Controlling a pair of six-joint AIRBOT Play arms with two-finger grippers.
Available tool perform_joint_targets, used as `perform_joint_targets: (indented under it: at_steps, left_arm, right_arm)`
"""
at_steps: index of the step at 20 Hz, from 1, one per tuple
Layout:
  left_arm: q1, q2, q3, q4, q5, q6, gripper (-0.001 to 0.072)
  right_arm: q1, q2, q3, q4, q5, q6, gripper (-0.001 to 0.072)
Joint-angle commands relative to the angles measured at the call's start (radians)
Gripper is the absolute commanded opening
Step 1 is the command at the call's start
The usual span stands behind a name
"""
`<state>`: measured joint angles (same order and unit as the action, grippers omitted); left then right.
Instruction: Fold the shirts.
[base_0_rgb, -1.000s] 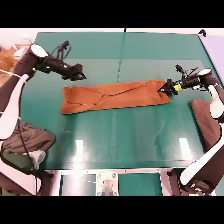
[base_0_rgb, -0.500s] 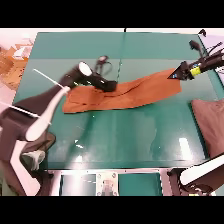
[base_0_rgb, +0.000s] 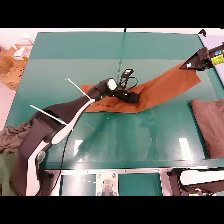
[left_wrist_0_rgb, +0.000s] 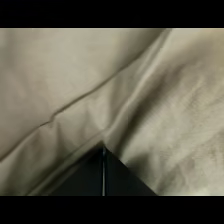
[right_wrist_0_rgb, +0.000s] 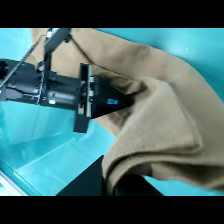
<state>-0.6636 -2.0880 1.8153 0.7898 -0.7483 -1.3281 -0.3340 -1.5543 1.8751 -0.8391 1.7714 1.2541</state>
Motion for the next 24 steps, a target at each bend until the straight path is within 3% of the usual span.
perform_joint_targets:
  at_steps: [1,5,8,12,16,19,20,21,22,24]
  left_arm:
    - [0.023,-0.013,0.066,0.023,-0.092,0.002,0.0027]
    - [0.2,-0.009,0.293,0.159,-0.596,-0.012,0.0026]
    - [0.358,0.072,0.303,0.231,-0.814,-0.037,0.0027]
    - [0.541,0.159,0.286,0.253,-0.903,-0.037,0.0026]
    - [0.662,0.181,0.286,0.252,-0.903,-0.06,0.0027]
    - [0.719,0.181,0.262,0.251,-0.904,-0.06,0.0027]
    - [0.732,0.181,0.256,0.254,-0.907,-0.059,0.0027]
    - [0.747,0.181,0.253,0.255,-0.909,-0.058,0.0027]
    - [0.76,0.181,0.248,0.256,-0.909,-0.058,0.0027]
    - [0.787,0.181,0.247,0.257,-0.909,-0.058,0.0027]
  right_arm:
    - [0.002,0.014,-0.003,0.005,-0.029,0.003,0.0018]
    - [0.031,0.013,-0.004,0.1,-0.052,0.063,0.0019]
    - [0.148,0.013,-0.008,0.102,-0.08,0.133,0.0018]
    - [0.384,-0.017,-0.065,0.096,-0.241,0.171,0.0019]
    - [0.661,-0.15,-0.091,0.112,-0.573,0.191,0.0019]
    - [0.842,-0.315,-0.09,0.236,-0.862,0.204,0.002]
    - [0.896,-0.377,-0.09,0.286,-0.962,0.204,0.0104]
    - [0.94,-0.43,-0.089,0.335,-1.048,0.192,0.0347]
    - [0.961,-0.463,-0.085,0.353,-1.086,0.164,0.0527]
    - [0.923,-0.466,-0.082,0.308,-1.011,0.144,0.0537]
